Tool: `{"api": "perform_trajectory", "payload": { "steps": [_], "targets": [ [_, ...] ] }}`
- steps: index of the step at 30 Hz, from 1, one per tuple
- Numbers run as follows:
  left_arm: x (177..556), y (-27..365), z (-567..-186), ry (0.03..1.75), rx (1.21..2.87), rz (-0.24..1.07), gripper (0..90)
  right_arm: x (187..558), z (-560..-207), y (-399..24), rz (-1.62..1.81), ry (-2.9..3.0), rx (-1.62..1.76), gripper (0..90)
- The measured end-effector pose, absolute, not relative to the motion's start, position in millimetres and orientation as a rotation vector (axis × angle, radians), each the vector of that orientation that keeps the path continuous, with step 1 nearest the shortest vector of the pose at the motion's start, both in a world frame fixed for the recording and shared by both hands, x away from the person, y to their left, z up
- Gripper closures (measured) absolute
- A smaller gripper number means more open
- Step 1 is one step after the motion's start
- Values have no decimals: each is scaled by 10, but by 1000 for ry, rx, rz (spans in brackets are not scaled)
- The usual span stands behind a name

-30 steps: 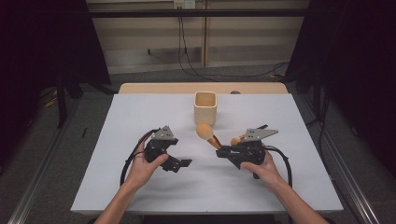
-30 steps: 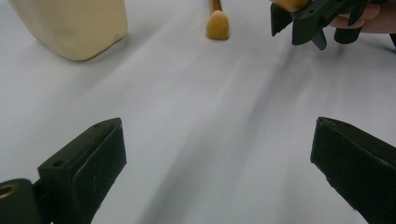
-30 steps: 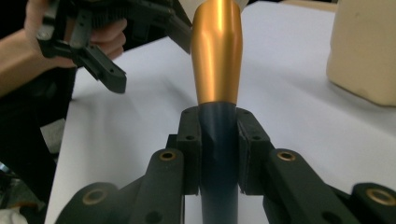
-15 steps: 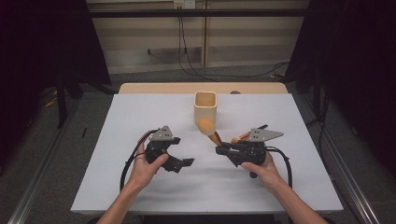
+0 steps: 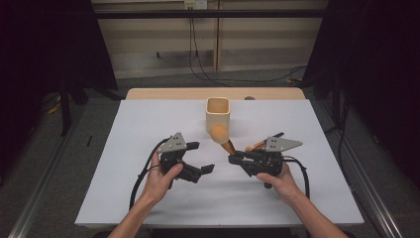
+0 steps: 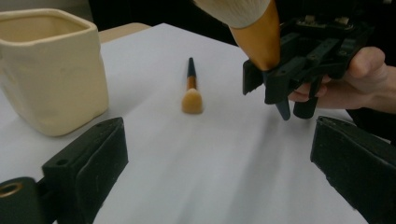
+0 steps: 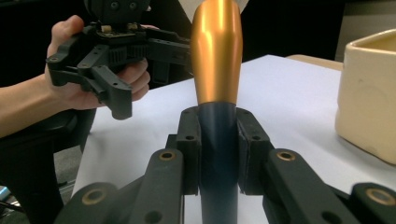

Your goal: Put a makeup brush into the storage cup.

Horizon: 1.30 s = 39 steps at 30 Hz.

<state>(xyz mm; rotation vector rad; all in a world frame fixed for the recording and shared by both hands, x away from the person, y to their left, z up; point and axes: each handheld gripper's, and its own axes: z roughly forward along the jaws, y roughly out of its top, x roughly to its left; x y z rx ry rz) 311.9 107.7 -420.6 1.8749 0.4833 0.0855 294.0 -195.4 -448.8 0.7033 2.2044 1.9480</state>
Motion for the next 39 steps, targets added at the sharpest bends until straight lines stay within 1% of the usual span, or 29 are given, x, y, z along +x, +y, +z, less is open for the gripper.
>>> {"api": "perform_trajectory", "payload": {
  "steps": [4, 6, 8, 9, 11, 15, 21, 24, 26, 28, 31, 36, 39],
  "targets": [
    [3108, 1057, -4194, 486, 1825, 90, 42, 2928, -4486, -1943, 1954, 2204, 683, 746],
    [3111, 1046, -4196, 470, 1792, 51, 42, 2928, -4482, -1939, 1962, 2201, 675, 745],
    [3121, 1024, -4203, 482, 1761, 41, 42, 2926, -4478, -1936, 1965, 2197, 664, 745],
    [3121, 1004, -4208, 482, 1752, 58, 42, 2927, -4477, -1935, 1966, 2196, 661, 745],
    [3121, 971, -4208, 462, 1755, 83, 56, 2927, -4478, -1932, 1968, 2198, 658, 745],
    [3116, 896, -4194, 446, 1731, 35, 42, 2920, -4479, -1915, 1968, 2209, 634, 745],
    [3088, 778, -4157, 396, 1711, 32, 36, 2928, -4482, -1896, 1972, 2218, 617, 745],
    [3099, 727, -4148, 396, 1700, 28, 51, 2918, -4479, -1883, 1974, 2221, 607, 745],
    [3116, 714, -4147, 391, 1683, 20, 75, 2907, -4474, -1878, 1973, 2225, 595, 745],
    [3134, 705, -4155, 400, 1654, 6, 134, 2900, -4473, -1875, 1977, 2224, 591, 745],
    [3153, 684, -4176, 407, 1630, -3, 185, 2908, -4478, -1876, 1981, 2218, 595, 745],
    [3176, 685, -4189, 411, 1602, -35, 244, 2904, -4471, -1879, 1992, 2206, 591, 745],
    [3186, 688, -4182, 402, 1587, -25, 317, 2903, -4472, -1884, 2001, 2197, 596, 745]
  ]
}}
